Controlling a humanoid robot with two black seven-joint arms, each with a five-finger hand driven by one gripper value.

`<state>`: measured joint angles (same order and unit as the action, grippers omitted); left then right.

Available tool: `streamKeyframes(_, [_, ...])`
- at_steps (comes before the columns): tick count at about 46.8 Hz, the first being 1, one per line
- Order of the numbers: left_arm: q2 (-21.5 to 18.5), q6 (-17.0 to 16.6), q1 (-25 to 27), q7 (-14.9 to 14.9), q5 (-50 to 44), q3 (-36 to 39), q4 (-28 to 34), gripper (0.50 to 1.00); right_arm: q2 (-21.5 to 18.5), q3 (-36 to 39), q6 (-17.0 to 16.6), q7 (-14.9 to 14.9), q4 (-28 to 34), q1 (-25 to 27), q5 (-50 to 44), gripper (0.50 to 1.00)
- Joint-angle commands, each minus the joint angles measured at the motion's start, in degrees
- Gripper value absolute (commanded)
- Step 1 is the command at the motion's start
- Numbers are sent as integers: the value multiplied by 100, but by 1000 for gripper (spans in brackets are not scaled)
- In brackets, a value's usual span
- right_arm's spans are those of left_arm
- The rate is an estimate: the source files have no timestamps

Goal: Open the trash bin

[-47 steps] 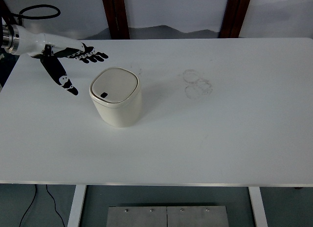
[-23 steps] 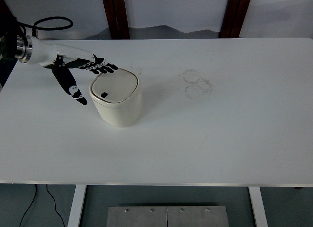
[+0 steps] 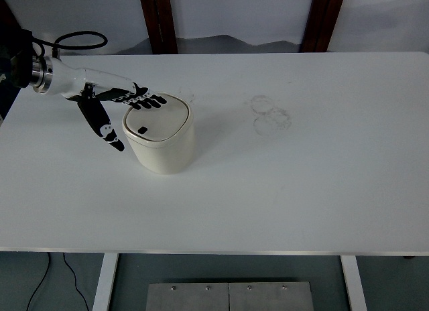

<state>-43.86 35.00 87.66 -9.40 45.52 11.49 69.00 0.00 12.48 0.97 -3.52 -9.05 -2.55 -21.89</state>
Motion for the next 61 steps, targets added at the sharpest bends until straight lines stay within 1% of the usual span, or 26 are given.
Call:
streamKeyframes(1, [0, 0, -12, 17, 0, 2, -1, 1000, 0, 0, 0, 0, 0, 0, 0, 995])
streamKeyframes(7, [0, 0, -38, 26, 1, 2, -1, 1000, 0, 0, 0, 0, 0, 0, 0, 995])
streamKeyframes(11, [0, 0, -64, 96, 0, 2, -1, 1000, 0, 0, 0, 0, 0, 0, 0, 995])
streamKeyframes(22, [9, 0, -73, 105, 1, 2, -1, 1000, 0, 0, 0, 0, 0, 0, 0, 995])
streamKeyframes(31, [88, 0, -117, 149, 9, -6, -1, 1000, 0, 0, 0, 0, 0, 0, 0, 995])
streamKeyframes(52, [141, 0, -135, 149, 18, 2, -1, 1000, 0, 0, 0, 0, 0, 0, 0, 995])
streamKeyframes(61, [167, 0, -144, 254, 9, 2, 34, 1000, 0, 0, 0, 0, 0, 0, 0, 995])
